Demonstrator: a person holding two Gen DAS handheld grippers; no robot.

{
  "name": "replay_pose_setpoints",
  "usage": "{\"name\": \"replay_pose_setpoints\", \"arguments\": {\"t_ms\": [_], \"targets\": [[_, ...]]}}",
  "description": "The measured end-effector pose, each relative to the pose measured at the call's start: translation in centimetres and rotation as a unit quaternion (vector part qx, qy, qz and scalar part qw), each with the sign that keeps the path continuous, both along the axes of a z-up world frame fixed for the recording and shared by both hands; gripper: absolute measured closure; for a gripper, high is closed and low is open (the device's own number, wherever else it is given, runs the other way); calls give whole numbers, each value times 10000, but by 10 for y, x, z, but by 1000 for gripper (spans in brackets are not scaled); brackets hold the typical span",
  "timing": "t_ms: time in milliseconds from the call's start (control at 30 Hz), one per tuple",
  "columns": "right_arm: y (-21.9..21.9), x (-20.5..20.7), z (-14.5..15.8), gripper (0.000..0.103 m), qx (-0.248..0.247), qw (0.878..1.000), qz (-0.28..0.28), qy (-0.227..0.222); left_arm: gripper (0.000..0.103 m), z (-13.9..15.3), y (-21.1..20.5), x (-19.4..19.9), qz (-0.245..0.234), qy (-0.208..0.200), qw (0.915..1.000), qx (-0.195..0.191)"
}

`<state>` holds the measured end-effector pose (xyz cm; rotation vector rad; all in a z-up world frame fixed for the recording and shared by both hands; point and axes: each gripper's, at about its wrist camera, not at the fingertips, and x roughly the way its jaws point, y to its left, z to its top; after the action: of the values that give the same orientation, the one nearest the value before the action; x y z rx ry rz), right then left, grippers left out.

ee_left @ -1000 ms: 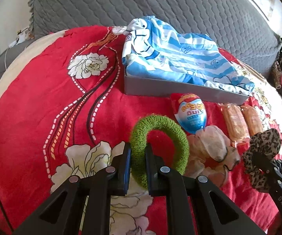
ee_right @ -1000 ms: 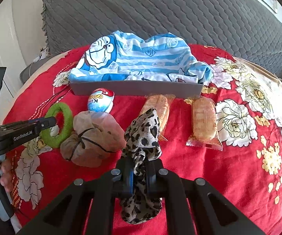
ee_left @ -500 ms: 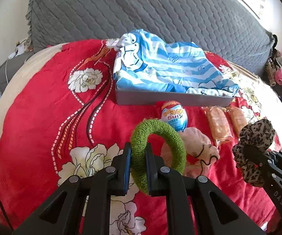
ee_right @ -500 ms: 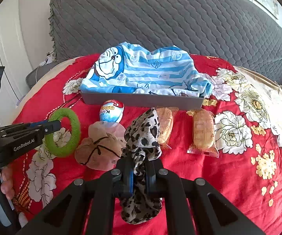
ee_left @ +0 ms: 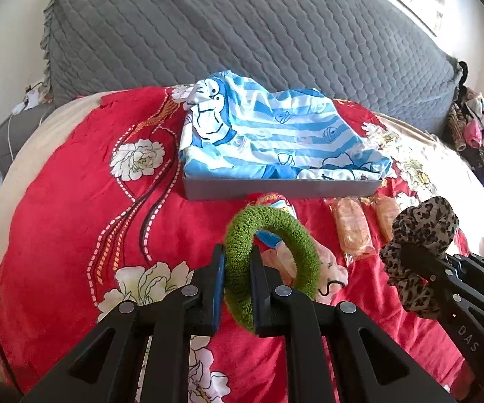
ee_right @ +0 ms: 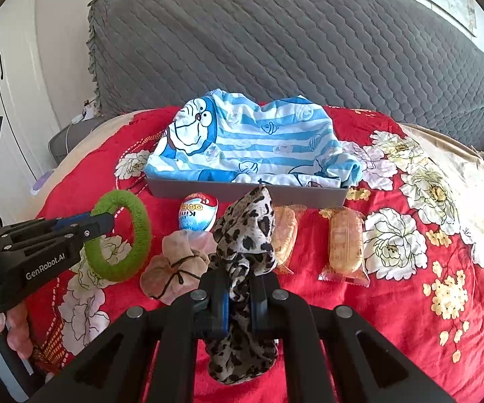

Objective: Organize objects
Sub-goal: 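Lift the green hair tie with the left tool while the right tool lifts the leopard scrunchie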

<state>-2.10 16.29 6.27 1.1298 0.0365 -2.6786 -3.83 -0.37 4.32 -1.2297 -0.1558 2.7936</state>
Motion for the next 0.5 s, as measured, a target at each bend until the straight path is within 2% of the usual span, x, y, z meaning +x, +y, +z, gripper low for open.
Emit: {"name": "replay_pose_setpoints", "arguments": {"t_ms": [500], "targets": [[2, -19, 20, 95, 14, 9997, -5, 254, 90, 16, 12, -12, 17, 156, 9999, 64]]}}
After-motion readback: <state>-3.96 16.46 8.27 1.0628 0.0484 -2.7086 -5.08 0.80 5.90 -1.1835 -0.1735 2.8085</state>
